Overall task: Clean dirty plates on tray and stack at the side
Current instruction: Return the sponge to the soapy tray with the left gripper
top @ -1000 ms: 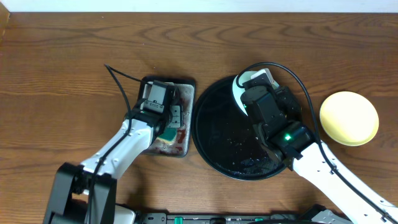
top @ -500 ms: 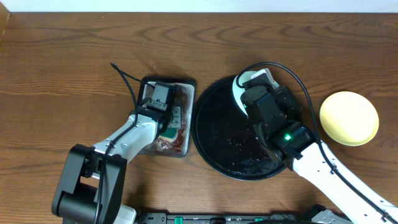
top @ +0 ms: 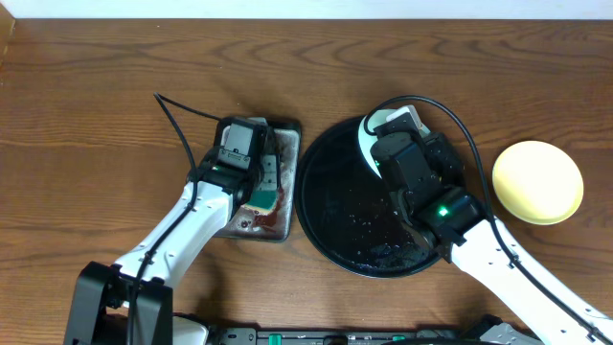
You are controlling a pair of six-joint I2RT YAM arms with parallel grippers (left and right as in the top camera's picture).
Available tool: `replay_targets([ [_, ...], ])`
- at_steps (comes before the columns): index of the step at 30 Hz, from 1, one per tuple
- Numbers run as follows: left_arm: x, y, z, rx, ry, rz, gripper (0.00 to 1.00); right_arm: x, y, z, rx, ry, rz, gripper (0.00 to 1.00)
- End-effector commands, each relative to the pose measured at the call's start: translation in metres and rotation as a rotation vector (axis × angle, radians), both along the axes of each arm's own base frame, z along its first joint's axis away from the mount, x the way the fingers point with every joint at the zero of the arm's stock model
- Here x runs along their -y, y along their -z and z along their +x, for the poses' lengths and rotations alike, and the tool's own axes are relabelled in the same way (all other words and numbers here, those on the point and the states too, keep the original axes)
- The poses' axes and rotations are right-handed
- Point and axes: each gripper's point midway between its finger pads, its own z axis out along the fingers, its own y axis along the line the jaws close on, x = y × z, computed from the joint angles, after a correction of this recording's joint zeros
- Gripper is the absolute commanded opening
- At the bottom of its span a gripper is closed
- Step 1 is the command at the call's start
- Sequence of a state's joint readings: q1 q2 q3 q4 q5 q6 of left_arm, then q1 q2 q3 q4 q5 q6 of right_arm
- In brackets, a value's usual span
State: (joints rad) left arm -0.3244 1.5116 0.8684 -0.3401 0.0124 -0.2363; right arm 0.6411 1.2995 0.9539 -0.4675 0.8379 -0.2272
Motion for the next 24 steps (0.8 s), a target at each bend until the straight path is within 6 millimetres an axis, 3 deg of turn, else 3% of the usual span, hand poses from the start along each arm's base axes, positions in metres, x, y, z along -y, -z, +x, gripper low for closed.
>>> replay_targets([
  [1, -0.003, 0.013, -0.009, -0.061, -0.002, 0.021, 0.60, 0.000, -0.014, 0.001, 0.043, 0.016, 0.018, 0.01],
  [7, -0.008, 0.038, -0.026, -0.166, -0.026, 0.036, 0.61, 0.000, -0.014, 0.001, 0.043, 0.016, 0.018, 0.01],
  [11, 0.003, 0.048, -0.037, -0.230, 0.005, -0.016, 0.61, 0.000, -0.014, 0.001, 0.043, 0.017, 0.017, 0.01],
  [15, 0.000, 0.055, -0.045, -0.272, 0.003, -0.003, 0.60, 0.000, -0.014, 0.001, 0.043, 0.017, 0.017, 0.01],
  [17, -0.001, 0.057, -0.048, -0.287, 0.002, 0.003, 0.49, 0.000, -0.014, 0.001, 0.043, 0.017, 0.017, 0.01],
  [18, -0.001, 0.058, -0.048, -0.292, 0.001, 0.005, 0.36, 0.000, -0.014, 0.001, 0.043, 0.017, 0.017, 0.01],
  [19, -0.002, 0.058, -0.049, -0.293, 0.001, 0.007, 0.15, 0.000, -0.014, 0.001, 0.043, 0.016, 0.017, 0.01],
  [20, -0.002, 0.058, -0.049, -0.296, 0.001, 0.007, 0.07, 0.000, -0.014, 0.001, 0.043, 0.016, 0.017, 0.01],
  [24, -0.002, 0.058, -0.051, -0.302, 0.000, 0.010, 0.07, 0.000, -0.014, 0.001, 0.043, 0.017, 0.017, 0.01],
])
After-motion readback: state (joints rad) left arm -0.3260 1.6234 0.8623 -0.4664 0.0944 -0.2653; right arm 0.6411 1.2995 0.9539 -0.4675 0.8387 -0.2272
